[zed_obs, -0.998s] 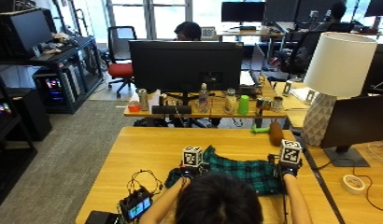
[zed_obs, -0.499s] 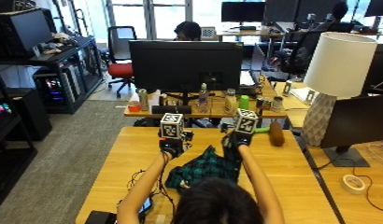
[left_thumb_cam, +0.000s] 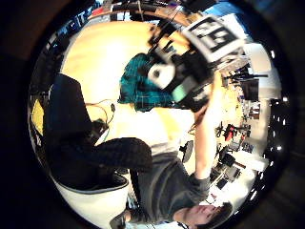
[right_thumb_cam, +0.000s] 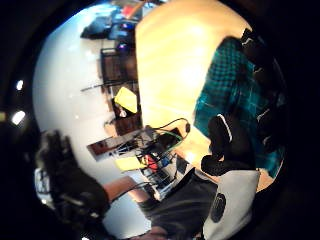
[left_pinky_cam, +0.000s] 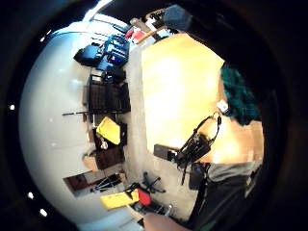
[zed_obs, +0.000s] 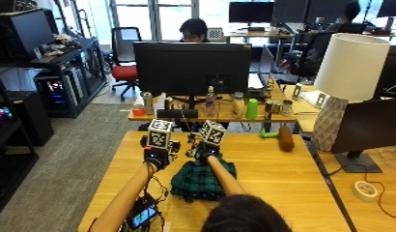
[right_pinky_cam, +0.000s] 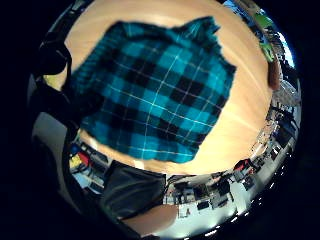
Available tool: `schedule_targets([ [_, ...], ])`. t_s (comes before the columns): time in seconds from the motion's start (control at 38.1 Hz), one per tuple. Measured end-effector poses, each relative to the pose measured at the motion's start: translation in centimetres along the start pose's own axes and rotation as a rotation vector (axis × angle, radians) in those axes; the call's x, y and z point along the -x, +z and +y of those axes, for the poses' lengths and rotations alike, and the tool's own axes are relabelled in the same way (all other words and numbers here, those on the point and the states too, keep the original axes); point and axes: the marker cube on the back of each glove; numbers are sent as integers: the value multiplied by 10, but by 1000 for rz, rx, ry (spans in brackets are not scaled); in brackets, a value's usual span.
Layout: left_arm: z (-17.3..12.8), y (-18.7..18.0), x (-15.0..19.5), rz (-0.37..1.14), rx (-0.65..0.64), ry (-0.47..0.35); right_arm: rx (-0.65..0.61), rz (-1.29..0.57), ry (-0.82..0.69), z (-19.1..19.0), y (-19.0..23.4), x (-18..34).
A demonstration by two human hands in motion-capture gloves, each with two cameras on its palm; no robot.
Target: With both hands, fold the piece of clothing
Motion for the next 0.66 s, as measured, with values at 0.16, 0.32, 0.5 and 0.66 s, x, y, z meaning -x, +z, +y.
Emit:
schedule_targets([
  [0.16, 2, -1, 1, 25, 0, -7, -224, 50, -87, -4, -97, -18],
  [0.32, -3, -3, -8, -14, 17, -18, -333, 113, -97, 58, -165, -34],
  [0.5, -12, 2, -17, -62, 110, -3, -439, 33, -156, 99, -195, -43],
  [0.66, -21, 2, -26, -79, 151, 25, -448, 76, -132, 102, -197, -54],
])
